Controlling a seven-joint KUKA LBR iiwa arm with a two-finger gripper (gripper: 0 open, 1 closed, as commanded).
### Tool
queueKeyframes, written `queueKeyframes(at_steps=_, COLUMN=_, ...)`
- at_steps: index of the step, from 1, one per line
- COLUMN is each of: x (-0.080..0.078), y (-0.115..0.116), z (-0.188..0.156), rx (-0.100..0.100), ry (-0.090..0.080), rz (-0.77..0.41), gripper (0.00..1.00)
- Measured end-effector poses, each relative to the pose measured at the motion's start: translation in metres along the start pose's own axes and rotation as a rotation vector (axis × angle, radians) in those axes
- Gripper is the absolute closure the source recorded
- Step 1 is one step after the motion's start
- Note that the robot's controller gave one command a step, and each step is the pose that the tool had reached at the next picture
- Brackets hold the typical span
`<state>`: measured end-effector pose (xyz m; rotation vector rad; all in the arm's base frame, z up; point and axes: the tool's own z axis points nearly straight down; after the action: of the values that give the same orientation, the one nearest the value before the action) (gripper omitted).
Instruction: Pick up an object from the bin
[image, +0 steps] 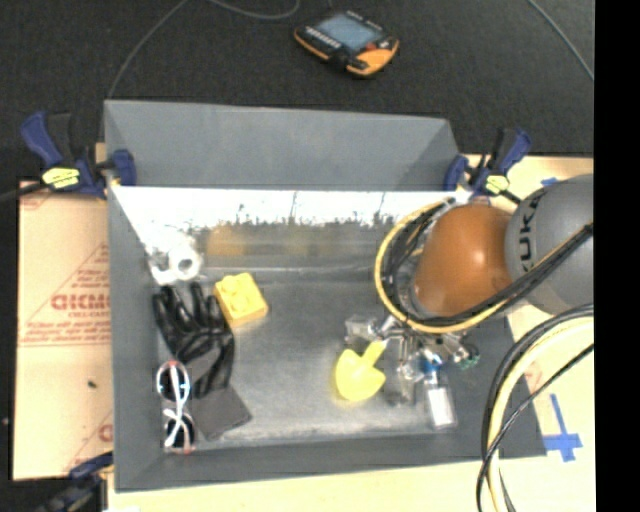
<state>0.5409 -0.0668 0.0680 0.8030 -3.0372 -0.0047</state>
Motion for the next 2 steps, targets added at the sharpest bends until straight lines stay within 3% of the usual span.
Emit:
queueKeyframes(at_steps=1, x=-0.040, y=-0.023, z=-0.003, rx=0.013, ry=-0.008, rz=-0.417, gripper=0.00)
queueKeyframes(at_steps=2, x=-0.002, y=-0.001, z=-0.002, rx=0.001, ry=-0.004, rz=-0.003, gripper=1.00)
